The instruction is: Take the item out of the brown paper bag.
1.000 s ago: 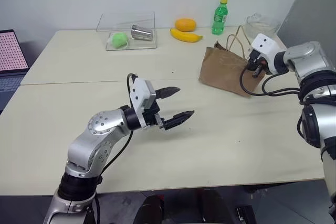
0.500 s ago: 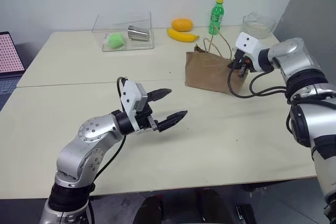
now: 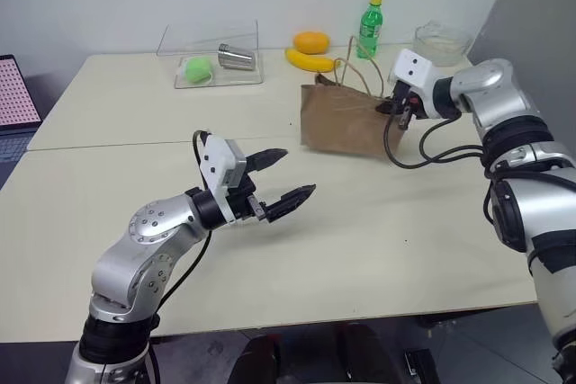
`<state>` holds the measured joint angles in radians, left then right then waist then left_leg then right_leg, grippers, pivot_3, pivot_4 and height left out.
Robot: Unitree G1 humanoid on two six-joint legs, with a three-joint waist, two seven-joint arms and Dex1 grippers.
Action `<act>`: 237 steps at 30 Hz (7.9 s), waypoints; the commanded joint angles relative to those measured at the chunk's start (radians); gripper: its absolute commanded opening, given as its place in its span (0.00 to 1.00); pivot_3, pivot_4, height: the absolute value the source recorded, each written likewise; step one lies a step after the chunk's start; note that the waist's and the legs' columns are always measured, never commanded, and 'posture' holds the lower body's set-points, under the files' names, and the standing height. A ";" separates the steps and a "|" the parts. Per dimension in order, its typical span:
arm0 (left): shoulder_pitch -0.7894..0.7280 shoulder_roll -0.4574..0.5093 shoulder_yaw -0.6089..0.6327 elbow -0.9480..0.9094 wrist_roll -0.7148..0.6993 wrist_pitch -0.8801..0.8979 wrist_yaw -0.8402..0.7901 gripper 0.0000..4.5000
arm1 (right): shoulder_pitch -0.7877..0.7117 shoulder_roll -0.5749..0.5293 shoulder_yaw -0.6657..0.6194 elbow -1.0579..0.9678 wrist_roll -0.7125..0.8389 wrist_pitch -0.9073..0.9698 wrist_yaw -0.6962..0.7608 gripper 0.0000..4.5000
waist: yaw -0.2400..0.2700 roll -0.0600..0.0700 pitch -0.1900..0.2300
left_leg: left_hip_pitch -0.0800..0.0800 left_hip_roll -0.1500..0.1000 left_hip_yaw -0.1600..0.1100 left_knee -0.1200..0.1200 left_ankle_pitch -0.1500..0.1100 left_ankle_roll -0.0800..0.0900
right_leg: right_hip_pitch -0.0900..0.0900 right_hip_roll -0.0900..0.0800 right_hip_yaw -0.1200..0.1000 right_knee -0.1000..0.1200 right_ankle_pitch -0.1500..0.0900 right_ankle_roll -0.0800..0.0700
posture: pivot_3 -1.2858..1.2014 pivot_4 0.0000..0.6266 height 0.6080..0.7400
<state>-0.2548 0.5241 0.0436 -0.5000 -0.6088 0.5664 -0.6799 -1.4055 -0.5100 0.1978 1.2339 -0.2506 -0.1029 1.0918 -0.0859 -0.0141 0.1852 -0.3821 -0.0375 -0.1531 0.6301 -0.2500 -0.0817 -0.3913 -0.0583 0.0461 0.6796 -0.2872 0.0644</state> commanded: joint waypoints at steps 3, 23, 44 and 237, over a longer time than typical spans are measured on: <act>0.021 0.012 0.033 -0.039 -0.004 -0.008 0.023 1.00 | -0.067 0.034 -0.027 -0.048 0.032 -0.037 -0.013 0.01 | 0.002 0.000 0.000 | 0.000 0.000 0.000 0.000 0.000 0.000 | 0.000 0.000 0.000 0.000 0.000 0.000 | 0.52 0.24 1.00; 0.195 -0.052 0.144 -0.062 0.106 -0.166 0.187 1.00 | -0.080 0.191 0.041 0.029 -0.045 -0.127 -0.098 0.01 | 0.002 0.000 0.000 | -0.001 0.000 0.000 0.000 0.000 -0.001 | -0.002 0.000 0.000 0.001 0.000 0.000 | 0.52 0.24 1.00; 0.244 -0.115 0.095 -0.151 0.127 -0.203 0.241 1.00 | -0.072 0.191 0.081 0.057 -0.109 -0.179 -0.188 0.56 | 0.002 0.000 0.000 | -0.001 0.000 0.000 0.000 0.000 0.000 | -0.003 0.000 0.001 0.001 0.000 0.000 | 0.52 0.24 1.00; -0.655 -0.130 -0.296 0.907 0.473 -0.683 -0.538 0.00 | 1.034 -0.013 0.357 -1.778 0.418 0.760 -0.495 0.69 | 0.034 -0.005 -0.001 | -0.001 0.000 -0.008 0.004 -0.001 0.002 | 0.003 0.002 -0.006 0.001 -0.002 0.001 | 0.52 0.24 1.00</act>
<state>-0.8778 0.3907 -0.2787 0.4122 -0.1339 -0.0978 -1.2145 -0.3526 -0.5330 0.5453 -0.5486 0.1845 0.6864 0.5869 -0.0515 -0.0190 0.1840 -0.3830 -0.0373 -0.1613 0.6345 -0.2509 -0.0800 -0.3880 -0.0560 0.0401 0.6801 -0.2890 0.0659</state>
